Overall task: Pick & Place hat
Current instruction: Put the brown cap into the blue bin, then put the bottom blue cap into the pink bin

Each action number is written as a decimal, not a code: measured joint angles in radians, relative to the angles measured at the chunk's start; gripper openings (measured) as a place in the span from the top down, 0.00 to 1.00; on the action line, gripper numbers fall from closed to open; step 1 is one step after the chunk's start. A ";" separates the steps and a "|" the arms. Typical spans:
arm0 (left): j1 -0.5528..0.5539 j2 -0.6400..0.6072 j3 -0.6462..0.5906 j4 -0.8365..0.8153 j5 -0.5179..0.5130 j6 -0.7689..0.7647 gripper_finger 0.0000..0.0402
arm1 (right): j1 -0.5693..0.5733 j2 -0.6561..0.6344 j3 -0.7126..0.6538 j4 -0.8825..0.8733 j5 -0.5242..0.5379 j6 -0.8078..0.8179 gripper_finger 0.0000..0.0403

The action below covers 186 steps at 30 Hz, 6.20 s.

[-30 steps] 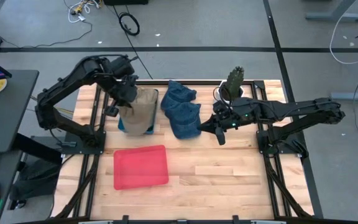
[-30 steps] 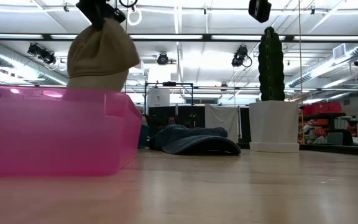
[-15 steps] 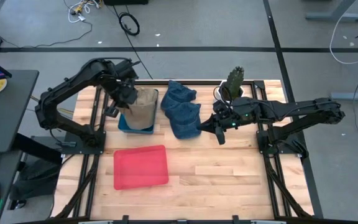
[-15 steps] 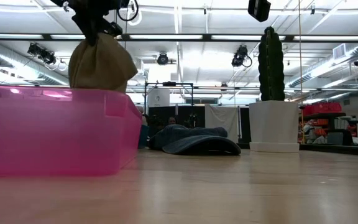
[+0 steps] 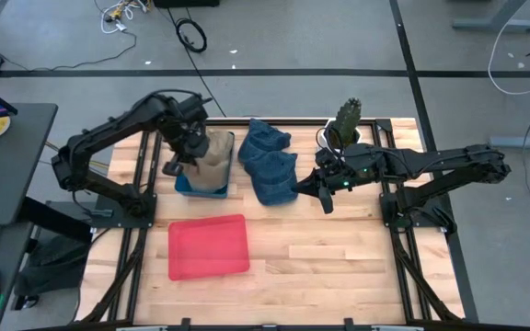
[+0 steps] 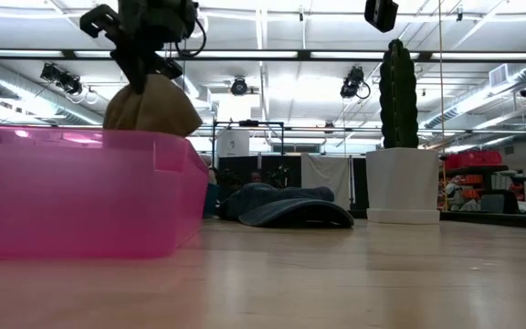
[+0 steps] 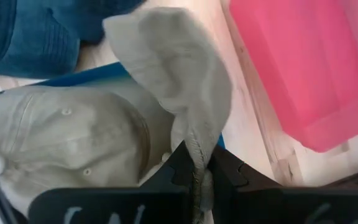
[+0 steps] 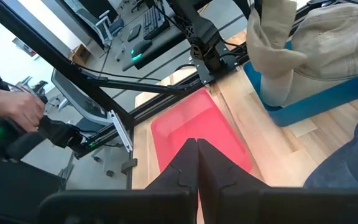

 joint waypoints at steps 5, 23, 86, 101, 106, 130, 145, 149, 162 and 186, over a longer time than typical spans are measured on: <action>0.009 0.000 -0.044 0.016 -0.004 -0.011 0.95 | 0.000 0.000 0.000 0.000 0.000 0.000 1.00; 0.161 0.000 -0.168 0.322 -0.083 -0.361 0.94 | 0.000 0.000 0.000 0.000 0.000 0.000 1.00; 0.197 0.001 -0.443 0.866 -0.171 -0.410 0.73 | 0.000 0.000 0.000 -0.001 0.003 0.035 0.93; 0.172 -0.062 -0.443 0.852 -0.231 -0.382 0.37 | 0.000 0.001 0.000 -0.058 0.023 0.089 0.67; 0.156 -0.133 -0.443 0.856 -0.235 -0.380 0.37 | -0.005 0.001 0.000 -0.066 0.059 0.105 0.58; -0.391 -0.389 -0.442 1.243 -0.180 -0.771 0.59 | 0.040 0.001 -0.129 -0.299 0.308 0.694 0.60; -0.505 -0.387 -0.442 1.333 -0.259 -0.790 0.66 | 0.170 0.001 -0.543 0.295 0.451 1.309 0.63; -0.505 -0.387 -0.442 1.343 -0.277 -0.788 0.66 | 0.172 0.028 -0.588 0.391 0.475 1.346 0.52; -0.505 -0.387 -0.442 1.346 -0.283 -0.789 0.66 | 0.172 0.291 -0.589 0.593 0.563 1.484 0.21; -0.511 -0.387 -0.442 1.346 -0.293 -0.880 0.66 | 0.087 0.619 -0.532 0.903 0.708 1.526 0.38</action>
